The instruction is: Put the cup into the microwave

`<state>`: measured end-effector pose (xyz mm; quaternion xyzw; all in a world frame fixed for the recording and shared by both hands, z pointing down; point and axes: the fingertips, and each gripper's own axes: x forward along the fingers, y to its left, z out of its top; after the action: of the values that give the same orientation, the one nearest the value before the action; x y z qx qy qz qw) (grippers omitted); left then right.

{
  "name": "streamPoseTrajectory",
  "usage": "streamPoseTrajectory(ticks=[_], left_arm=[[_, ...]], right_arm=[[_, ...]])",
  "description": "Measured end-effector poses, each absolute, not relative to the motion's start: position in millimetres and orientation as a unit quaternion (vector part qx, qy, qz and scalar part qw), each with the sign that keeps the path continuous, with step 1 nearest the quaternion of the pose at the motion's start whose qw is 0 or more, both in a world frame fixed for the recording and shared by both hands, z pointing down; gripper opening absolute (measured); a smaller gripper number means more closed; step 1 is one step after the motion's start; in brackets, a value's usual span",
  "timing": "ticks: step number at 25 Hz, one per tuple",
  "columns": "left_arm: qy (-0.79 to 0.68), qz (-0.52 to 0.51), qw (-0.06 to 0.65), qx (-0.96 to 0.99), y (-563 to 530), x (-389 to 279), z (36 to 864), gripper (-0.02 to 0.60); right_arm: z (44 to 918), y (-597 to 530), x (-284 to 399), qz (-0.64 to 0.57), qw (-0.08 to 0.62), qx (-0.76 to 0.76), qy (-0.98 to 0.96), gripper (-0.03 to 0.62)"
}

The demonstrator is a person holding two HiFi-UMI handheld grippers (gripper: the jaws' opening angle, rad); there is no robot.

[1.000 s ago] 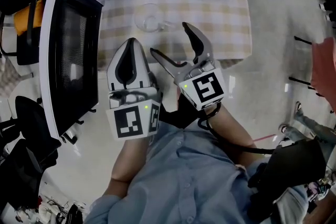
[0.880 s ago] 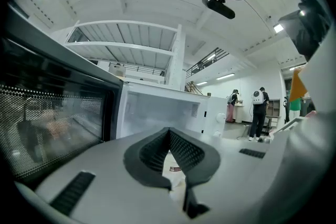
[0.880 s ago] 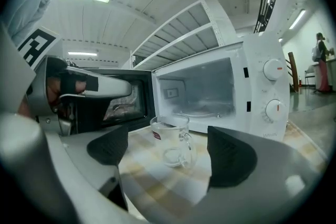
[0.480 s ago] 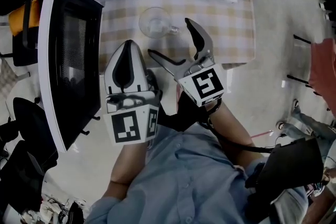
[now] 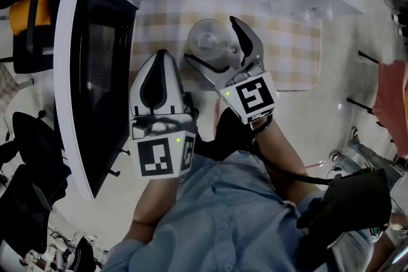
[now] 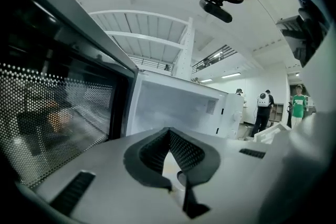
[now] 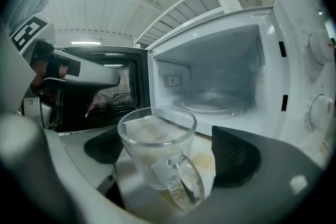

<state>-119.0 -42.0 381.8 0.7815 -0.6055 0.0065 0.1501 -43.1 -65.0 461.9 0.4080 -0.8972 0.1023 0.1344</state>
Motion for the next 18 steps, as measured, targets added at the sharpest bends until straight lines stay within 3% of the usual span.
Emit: streamPoseTrajectory(ticks=[18], left_arm=[[-0.606, 0.003, 0.177, 0.776, -53, -132, 389, 0.006]], right_arm=[[476, -73, -55, 0.084, 0.191, 0.391, -0.897, 0.462]])
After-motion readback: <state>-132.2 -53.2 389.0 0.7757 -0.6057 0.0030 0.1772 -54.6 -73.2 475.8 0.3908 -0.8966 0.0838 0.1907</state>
